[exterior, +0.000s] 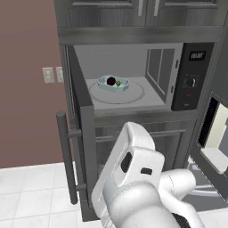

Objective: Place the tupperware containing the fish and eggplant meal in the microwave. Close the microwave door and press the start button to reheat the meal.

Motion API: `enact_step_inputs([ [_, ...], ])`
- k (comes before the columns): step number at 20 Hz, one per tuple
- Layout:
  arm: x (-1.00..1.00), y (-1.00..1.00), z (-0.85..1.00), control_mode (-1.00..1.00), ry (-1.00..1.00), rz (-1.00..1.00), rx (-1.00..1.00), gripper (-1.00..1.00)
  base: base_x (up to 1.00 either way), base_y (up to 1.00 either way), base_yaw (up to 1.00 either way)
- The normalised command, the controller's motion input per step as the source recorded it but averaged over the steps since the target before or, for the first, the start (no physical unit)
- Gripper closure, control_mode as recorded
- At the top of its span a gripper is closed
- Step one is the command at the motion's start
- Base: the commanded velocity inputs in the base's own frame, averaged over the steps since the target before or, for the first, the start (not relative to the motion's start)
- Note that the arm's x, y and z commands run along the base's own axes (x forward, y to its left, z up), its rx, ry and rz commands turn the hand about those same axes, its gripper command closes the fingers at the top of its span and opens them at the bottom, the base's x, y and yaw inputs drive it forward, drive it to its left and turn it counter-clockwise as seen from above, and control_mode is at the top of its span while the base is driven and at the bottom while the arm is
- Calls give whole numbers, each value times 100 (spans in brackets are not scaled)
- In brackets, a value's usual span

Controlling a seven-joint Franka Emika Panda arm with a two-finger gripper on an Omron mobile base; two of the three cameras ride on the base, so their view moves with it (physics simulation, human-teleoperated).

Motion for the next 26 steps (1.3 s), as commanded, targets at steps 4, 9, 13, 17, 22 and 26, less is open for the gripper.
enact_step_inputs([
  [4,0,77,0,-100,-15,0,-17,-100,0,0,0],
  [9,0,83,0,-100,-10,0,-18,-100,0,0,0],
  [13,6,66,0,-100,0,0,-14,-100,0,0,0],
  [17,27,53,-7,-100,0,-3,-12,-100,0,0,0],
  [22,42,44,-14,-100,0,-4,-12,-100,0,0,0],
  [26,51,24,-18,-100,0,-8,-10,-100,0,0,0],
])
